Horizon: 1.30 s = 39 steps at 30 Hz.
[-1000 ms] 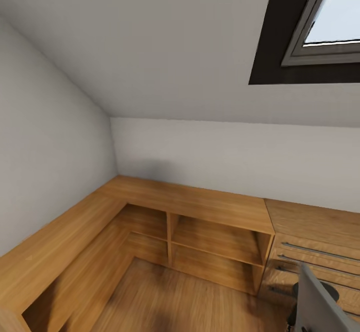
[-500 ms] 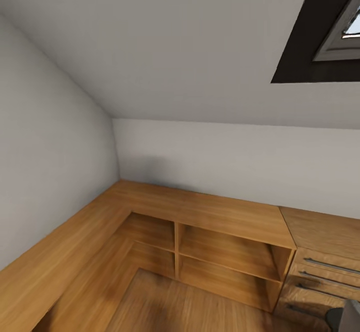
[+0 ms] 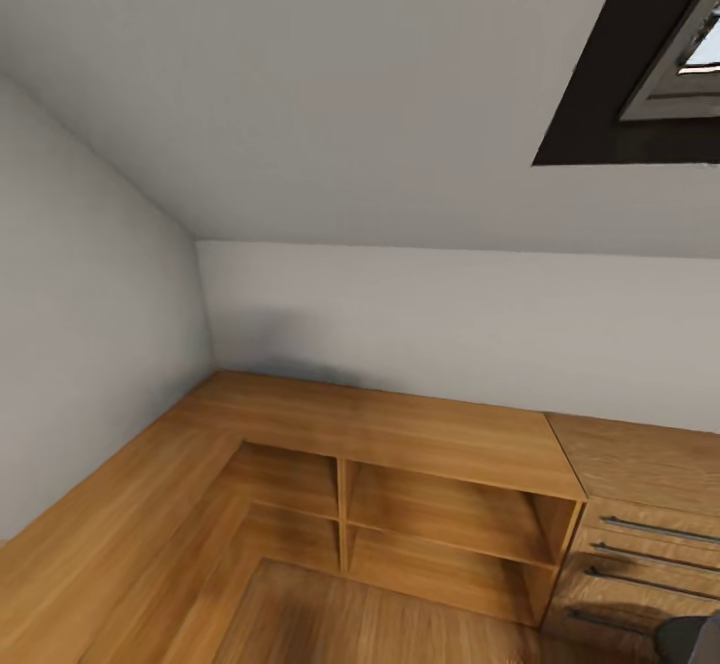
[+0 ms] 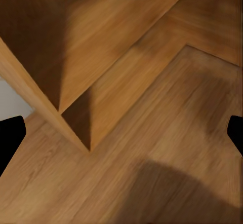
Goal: In the bedroom, organize the workspace by keeping the computer under the desk, ensuring the monitor is on the desk, placing the keyboard on the desk next to the monitor, placing the mouse on the desk next to the keyboard, moving the folder from the swivel chair onto the desk next to the mouse, stacking the notebook on top of the folder with the pen on top of the notebook, and positioning the swivel chair next to the desk.
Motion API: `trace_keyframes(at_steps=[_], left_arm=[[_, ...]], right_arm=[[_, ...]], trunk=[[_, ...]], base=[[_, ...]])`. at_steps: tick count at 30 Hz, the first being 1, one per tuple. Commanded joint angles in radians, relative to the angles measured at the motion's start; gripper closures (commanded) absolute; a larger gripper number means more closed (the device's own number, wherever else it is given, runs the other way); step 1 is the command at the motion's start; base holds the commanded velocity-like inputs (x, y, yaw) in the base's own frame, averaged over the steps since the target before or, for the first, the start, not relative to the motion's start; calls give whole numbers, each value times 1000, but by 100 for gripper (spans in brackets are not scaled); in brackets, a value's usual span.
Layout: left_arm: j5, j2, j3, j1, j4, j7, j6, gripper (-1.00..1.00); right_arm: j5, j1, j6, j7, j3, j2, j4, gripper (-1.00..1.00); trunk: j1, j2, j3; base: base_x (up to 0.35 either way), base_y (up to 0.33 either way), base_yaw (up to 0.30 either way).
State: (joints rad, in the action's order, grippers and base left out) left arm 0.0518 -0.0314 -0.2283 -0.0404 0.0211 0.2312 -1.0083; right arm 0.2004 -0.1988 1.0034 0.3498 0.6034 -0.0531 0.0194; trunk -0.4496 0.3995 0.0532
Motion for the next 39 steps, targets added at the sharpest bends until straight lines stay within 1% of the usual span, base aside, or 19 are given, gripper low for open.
trace_keyframes(at_steps=[1, 6, 11, 19, 34, 39], left_arm=[[5, 0, 1, -1, 2, -1, -1, -100], [5, -1, 1, -1, 2, -1, -1, -100], [5, -1, 1, -1, 2, -3, -1, -100], [4, -1, 1, -1, 2, -4, -1, -100], [3, -1, 1, -1, 2, -5, -1, -100], [3, -1, 2, -1, 2, -5, -1, -100]], right_arm=[[8, -1, 3, 1, 9, -1, 2, -100], [9, -1, 3, 0, 9, -1, 2, -100], [9, -1, 3, 0, 9, -1, 2, -100], [9, -1, 1, 0, 8, -1, 2, -100], [15, -1, -87, -11, 8, -5, -2, -100], [16, -1, -104, -12, 5, -21, -2, -100]], trunk=[[0, 0, 0], [0, 0, 0], [0, 0, 0], [0, 0, 0], [0, 0, -3], [0, 0, -8]], base=[[10, 5, -265], [75, 2, -268], [273, 0, -270], [50, 0, -272], [8, 4, -288], [168, 79, -246]])
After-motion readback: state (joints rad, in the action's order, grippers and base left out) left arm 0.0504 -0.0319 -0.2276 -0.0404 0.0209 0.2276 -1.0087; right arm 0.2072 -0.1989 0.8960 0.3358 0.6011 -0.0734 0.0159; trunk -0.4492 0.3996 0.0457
